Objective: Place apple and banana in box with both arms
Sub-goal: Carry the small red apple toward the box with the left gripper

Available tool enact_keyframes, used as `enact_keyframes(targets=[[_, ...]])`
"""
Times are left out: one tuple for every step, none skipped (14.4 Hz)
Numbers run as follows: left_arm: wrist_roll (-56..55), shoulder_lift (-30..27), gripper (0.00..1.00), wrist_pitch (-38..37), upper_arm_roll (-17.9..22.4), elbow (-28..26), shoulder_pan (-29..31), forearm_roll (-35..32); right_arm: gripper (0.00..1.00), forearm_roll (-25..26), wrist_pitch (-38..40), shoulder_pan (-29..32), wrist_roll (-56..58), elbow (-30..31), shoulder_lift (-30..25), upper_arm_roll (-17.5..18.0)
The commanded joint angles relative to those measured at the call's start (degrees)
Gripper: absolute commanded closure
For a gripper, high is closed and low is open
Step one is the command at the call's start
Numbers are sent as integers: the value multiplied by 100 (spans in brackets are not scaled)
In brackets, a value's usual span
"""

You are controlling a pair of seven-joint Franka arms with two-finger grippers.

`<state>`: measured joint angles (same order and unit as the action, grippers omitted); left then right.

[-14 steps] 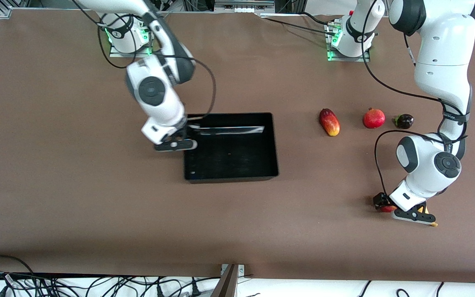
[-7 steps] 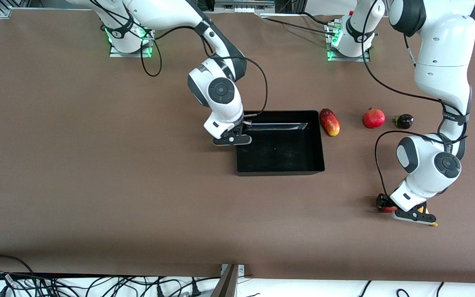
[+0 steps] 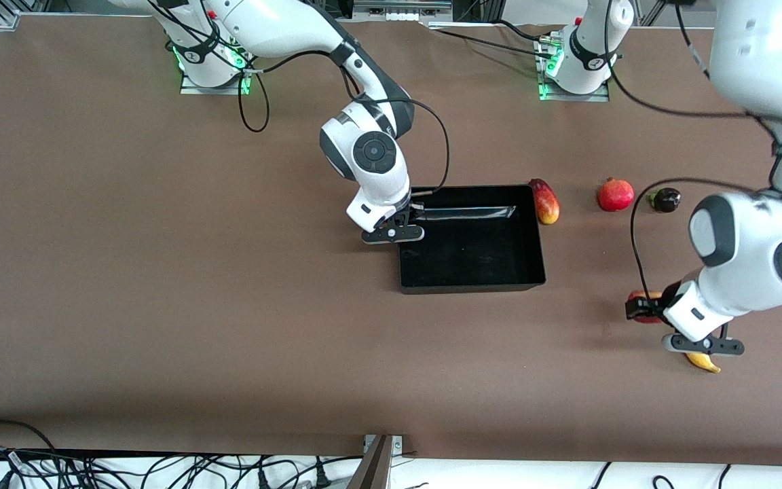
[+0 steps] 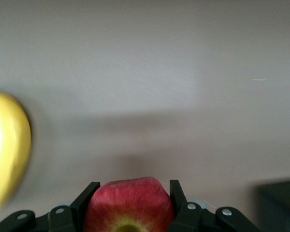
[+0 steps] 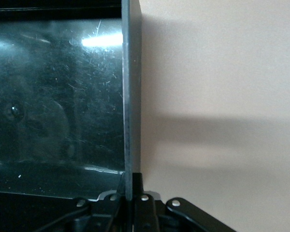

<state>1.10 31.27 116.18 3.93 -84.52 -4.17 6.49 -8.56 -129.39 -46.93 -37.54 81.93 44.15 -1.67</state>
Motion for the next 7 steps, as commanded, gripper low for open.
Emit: enact_keyframes(targets=[[-1502,-508,100,-507,37,-241,-749,116,100,-138,-139,-62,-17,-169,163,-61],[-2082,-499,100,-508,-85,-250,-961,116,96,-138,-139,-54,-34,-169,198,-61],[-2557,-464,100,-500,-208,-258,-1059,107,86,-138,-139,-53,-26,-169,208,-61],[-2910,-412,100,-465,-374,-267,-1138,98,73,-138,-139,-45,-17,-169,208,-70],[-3210,-376,100,-456,-445,-259,-1182,89,44,-138,-139,-19,53,-169,182,-70],[-3421,-367,100,-456,-463,-285,-1278,98,0,-138,-96,-1,106,-177,120,-96],[-3571,-358,100,-464,-464,-302,-1401,98,0,-138,-69,60,132,-178,24,-114]])
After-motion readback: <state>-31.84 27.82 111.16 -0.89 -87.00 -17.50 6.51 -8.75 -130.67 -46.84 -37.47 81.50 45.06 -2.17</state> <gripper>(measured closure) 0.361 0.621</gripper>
